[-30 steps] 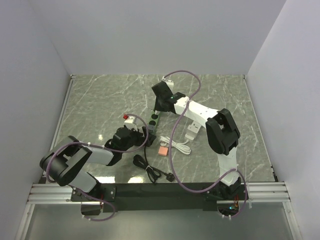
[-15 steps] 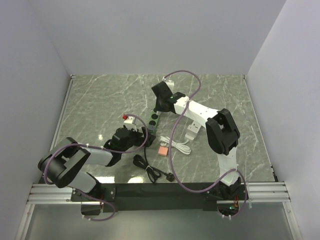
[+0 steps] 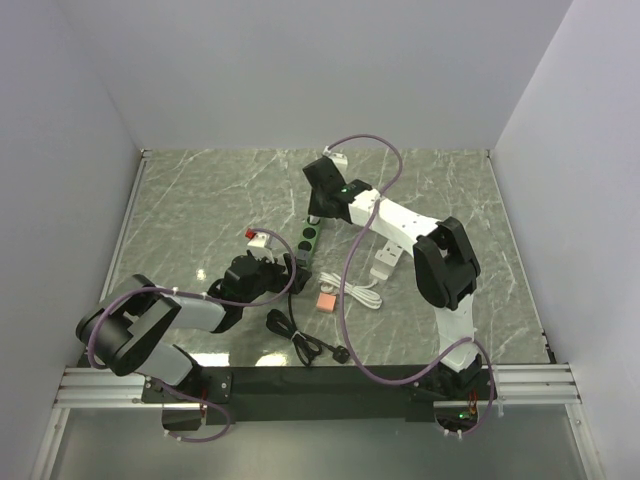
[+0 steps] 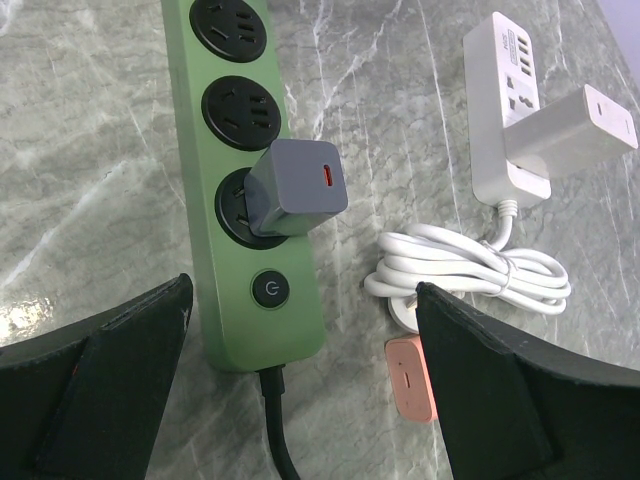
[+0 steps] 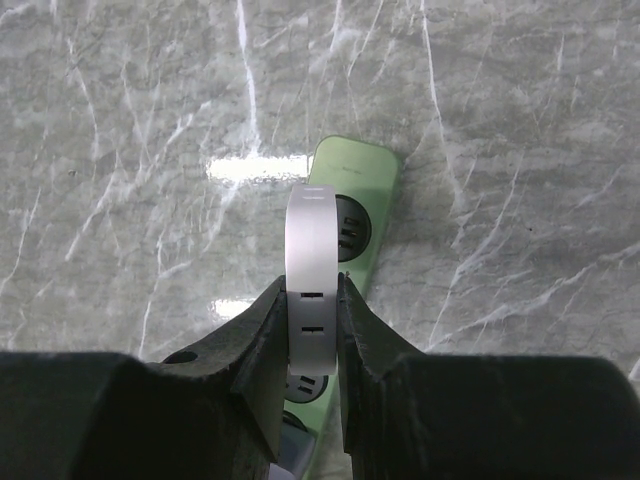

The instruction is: Insert the plug

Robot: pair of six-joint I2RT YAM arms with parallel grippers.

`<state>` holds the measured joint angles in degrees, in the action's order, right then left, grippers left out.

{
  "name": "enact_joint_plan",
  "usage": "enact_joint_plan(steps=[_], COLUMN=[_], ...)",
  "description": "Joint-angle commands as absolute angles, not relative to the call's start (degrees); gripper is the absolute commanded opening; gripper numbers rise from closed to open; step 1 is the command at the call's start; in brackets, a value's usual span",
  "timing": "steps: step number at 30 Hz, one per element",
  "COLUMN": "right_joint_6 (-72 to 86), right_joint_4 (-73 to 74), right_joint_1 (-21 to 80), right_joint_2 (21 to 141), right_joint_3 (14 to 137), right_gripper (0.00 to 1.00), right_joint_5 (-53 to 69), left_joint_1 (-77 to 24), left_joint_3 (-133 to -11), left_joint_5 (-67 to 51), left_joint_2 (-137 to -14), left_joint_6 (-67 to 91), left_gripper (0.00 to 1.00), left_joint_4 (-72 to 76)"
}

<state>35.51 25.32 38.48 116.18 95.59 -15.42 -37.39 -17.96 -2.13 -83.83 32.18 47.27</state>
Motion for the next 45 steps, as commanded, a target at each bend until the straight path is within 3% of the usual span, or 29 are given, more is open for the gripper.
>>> enact_joint_plan(steps=[1, 45], right_joint_6=[35.4, 36.7], right_joint_4=[23.7, 24.6], right_joint_1=[37.5, 36.4], right_joint_2=[116.1, 116.5], right_joint_3=[97.5, 92.3], right_gripper=[0.0, 0.0], right_joint_5=[-15.5, -16.0], left_joint_1=[-37.7, -37.7], left_joint_3=[-17.7, -17.8], left_joint_5=[-2.2, -3.0], left_joint_2=[-83.1, -83.6], left_joint_6=[31.5, 31.4], left_gripper=[0.99, 1.0], left_joint_4=[48.6, 49.2])
